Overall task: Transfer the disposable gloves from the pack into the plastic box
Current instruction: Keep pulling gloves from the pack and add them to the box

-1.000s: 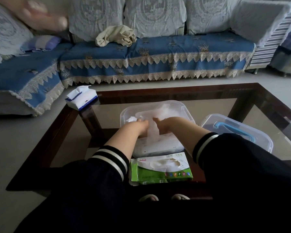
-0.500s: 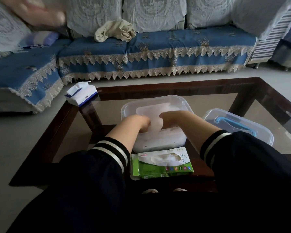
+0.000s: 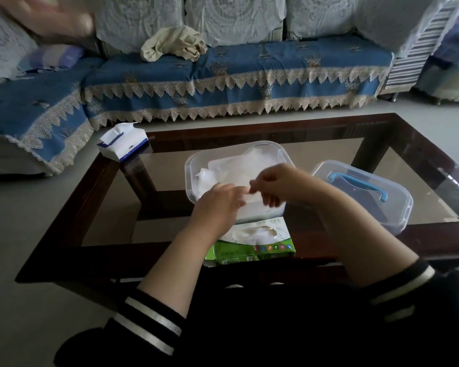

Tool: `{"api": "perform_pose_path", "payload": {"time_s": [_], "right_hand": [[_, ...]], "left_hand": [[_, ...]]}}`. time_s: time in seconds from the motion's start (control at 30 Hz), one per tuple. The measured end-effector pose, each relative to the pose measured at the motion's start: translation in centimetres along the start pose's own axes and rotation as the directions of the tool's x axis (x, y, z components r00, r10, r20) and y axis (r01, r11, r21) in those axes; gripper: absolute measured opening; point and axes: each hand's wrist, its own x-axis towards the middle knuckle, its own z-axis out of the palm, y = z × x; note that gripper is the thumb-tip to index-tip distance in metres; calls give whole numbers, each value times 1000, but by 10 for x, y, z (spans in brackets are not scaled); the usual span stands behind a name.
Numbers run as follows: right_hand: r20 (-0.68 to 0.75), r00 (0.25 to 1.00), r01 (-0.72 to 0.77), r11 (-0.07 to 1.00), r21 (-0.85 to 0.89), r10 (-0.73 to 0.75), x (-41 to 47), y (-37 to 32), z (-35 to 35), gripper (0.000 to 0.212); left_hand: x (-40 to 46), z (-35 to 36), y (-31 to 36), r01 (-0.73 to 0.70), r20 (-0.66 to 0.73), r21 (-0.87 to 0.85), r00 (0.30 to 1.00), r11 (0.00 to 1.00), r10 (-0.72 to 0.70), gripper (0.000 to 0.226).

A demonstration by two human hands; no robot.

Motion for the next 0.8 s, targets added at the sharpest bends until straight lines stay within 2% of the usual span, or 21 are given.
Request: {"api": "perform_pose_path", "payload": {"time_s": [0.03,0.1,0.17,0.23,0.3,0.4,0.47,0.53,0.57,0.6,0.67,0.7,0.73,0.8], "right_hand": [[87,996,-39,999,36,35,-5,5,8,22],[206,975,-102,993,67,86,-13,16,22,23],[226,968,-119,993,15,113,-18,26,38,19],[148,984,-76,987,-138,97,-20,35,51,16],[57,997,-39,955,-293,58,-19,42,60,22],[-18,999,-40,935,-353,36,-15,49,70,29],[-42,998,-52,918,-392,39,-13,50,76,26],[-57,998,-55,909,-413,35,-12,50,80,23],[-66,997,-54,903,-426,29,-11,49,80,23],[-76,997,-47,898,-438,16,-11,49,81,22],[-87,996,-34,888,-458,-7,-12,49,83,18],[-90,996,-32,888,-459,-10,-13,49,83,18],[-94,996,-37,889,-456,-7,-14,49,84,18],[-96,995,-55,890,-453,12,-15,48,86,24]], "left_hand": [[-1,6,-4,-35,-92,15,995,999,36,27],[2,9,-11,-55,-163,-4,985,998,53,30],[4,12,-18,-50,-194,-26,980,998,44,31],[3,15,-22,-73,-223,-37,973,997,63,30],[-1,18,-22,-95,-232,-24,969,995,87,31],[-7,18,-19,-122,-264,26,956,992,124,38],[-13,15,-16,-171,-373,95,907,981,195,35],[-22,12,-12,-230,-489,138,830,963,268,22],[-27,11,-10,-251,-484,130,828,959,283,16],[-32,10,-7,-247,-414,86,872,965,260,13],[-38,14,-6,-91,-83,3,992,996,91,17],[-39,18,-7,11,110,46,994,999,-16,25],[-39,22,-8,66,249,125,964,990,-96,39],[-41,29,-11,93,381,226,908,970,-176,71]]}}
